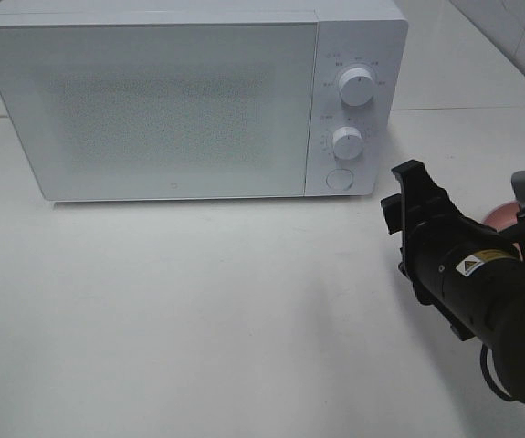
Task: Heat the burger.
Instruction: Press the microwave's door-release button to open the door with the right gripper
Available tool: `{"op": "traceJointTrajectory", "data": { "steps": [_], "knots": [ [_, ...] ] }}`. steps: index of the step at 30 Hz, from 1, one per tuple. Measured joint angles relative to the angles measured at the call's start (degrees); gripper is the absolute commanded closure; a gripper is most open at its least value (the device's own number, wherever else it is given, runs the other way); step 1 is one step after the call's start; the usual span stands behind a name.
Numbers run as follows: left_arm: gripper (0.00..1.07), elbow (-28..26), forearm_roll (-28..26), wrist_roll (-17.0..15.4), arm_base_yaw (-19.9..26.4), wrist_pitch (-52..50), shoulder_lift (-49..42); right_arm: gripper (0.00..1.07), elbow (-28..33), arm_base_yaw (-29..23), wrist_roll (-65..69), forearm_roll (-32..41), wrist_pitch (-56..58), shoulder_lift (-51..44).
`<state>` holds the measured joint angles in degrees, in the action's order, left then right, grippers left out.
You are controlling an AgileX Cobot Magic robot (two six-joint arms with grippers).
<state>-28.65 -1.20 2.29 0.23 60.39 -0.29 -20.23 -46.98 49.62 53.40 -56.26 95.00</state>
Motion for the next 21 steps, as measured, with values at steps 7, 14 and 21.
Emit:
{"op": "traceJointTrajectory", "data": {
  "steps": [7,14,21],
  "knots": [
    [0.07,0.00,0.00,0.00,0.00,0.00,0.00,0.87,0.00,0.00,14.15,0.00,0.40,0.00],
    [0.07,0.00,0.00,0.00,0.00,0.00,0.00,1.07,0.00,0.00,20.11,0.00,0.40,0.00],
    [0.07,0.00,0.00,0.00,0.00,0.00,0.00,1.07,0.00,0.00,22.17,0.06,0.40,0.00]
  ]
}}
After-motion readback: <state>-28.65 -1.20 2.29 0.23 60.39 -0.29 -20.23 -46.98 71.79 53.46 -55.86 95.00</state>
